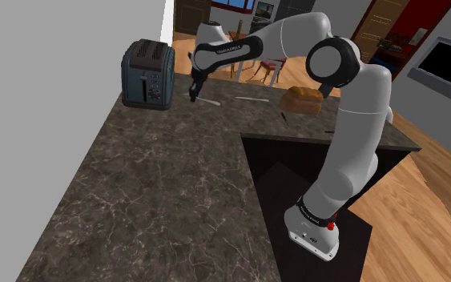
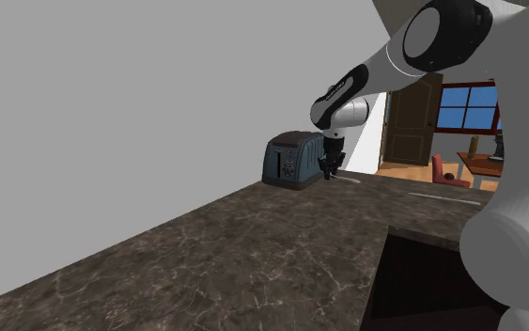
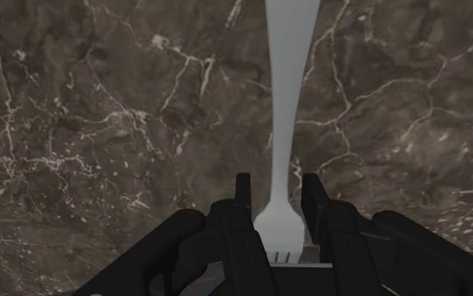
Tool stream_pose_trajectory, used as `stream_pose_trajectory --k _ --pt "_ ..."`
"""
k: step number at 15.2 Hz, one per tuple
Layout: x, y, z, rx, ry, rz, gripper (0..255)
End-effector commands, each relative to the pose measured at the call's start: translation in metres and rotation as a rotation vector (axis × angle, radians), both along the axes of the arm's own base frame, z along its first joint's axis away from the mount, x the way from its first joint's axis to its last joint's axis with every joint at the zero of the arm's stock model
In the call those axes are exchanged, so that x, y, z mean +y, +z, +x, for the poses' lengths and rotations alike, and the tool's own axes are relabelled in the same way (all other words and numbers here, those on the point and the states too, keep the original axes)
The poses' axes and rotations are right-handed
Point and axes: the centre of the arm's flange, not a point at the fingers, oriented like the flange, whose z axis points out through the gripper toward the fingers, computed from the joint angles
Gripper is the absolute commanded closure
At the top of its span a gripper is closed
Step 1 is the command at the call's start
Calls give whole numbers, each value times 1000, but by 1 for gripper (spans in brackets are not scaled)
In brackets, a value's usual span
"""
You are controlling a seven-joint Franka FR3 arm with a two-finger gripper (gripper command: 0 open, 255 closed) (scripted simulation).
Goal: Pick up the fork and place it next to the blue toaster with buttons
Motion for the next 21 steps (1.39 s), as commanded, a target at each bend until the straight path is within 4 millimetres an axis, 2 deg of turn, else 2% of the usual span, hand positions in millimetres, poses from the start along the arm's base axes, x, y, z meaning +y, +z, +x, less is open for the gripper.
stream_pose_trajectory --k 1,12,19,20,21 --pt "-1 -10 -1 -1 0 0 255" --pt "-1 -67 -1 -1 0 0 255" --pt "-1 -67 -1 -1 0 0 255" --pt "-1 -67 -1 -1 0 0 0" --pt "-1 -67 -1 -1 0 0 0"
